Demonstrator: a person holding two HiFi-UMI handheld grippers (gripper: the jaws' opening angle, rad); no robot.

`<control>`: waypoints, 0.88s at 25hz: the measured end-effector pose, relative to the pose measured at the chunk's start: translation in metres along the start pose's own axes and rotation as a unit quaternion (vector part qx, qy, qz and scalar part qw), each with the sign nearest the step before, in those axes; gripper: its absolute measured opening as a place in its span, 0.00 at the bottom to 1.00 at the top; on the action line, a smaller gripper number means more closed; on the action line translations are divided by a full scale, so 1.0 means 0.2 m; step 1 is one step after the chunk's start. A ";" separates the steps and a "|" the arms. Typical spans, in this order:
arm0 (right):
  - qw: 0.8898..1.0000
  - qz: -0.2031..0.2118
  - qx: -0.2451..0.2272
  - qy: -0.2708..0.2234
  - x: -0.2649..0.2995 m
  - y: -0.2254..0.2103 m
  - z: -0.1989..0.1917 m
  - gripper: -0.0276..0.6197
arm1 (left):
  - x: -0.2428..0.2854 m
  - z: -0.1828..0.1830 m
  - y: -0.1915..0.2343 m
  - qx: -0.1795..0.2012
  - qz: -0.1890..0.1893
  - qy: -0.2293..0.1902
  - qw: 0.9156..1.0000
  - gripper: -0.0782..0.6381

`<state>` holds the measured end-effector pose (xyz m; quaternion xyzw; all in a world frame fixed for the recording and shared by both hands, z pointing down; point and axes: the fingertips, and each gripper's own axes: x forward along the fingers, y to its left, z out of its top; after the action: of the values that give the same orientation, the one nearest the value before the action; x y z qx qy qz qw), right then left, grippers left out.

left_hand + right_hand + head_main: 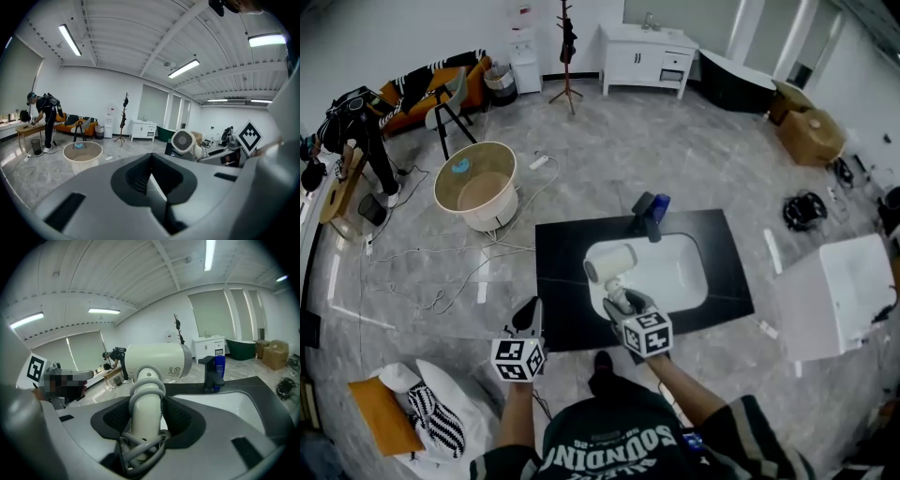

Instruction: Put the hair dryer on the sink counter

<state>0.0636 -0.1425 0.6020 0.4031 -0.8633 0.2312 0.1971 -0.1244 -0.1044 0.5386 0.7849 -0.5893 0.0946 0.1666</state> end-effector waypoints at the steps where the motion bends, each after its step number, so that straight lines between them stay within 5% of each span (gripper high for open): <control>1: 1.000 0.004 -0.003 0.002 0.04 -0.02 0.04 0.36 | 0.05 0.02 0.02 -0.001 0.002 0.000 1.000 0.11; 11: 1.000 0.025 -0.009 0.008 0.39 -0.08 0.28 0.36 | 0.31 0.15 0.24 -0.003 0.017 0.002 1.000 0.11; 22: 1.000 0.001 0.005 0.019 0.67 -0.03 0.35 0.36 | 0.51 0.25 0.51 0.003 -0.015 0.011 1.000 0.11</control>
<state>-0.0232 -0.2653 0.6171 0.3985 -0.8586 0.2434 0.2117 -0.1940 -0.2400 0.5431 0.7929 -0.5757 0.1022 0.1718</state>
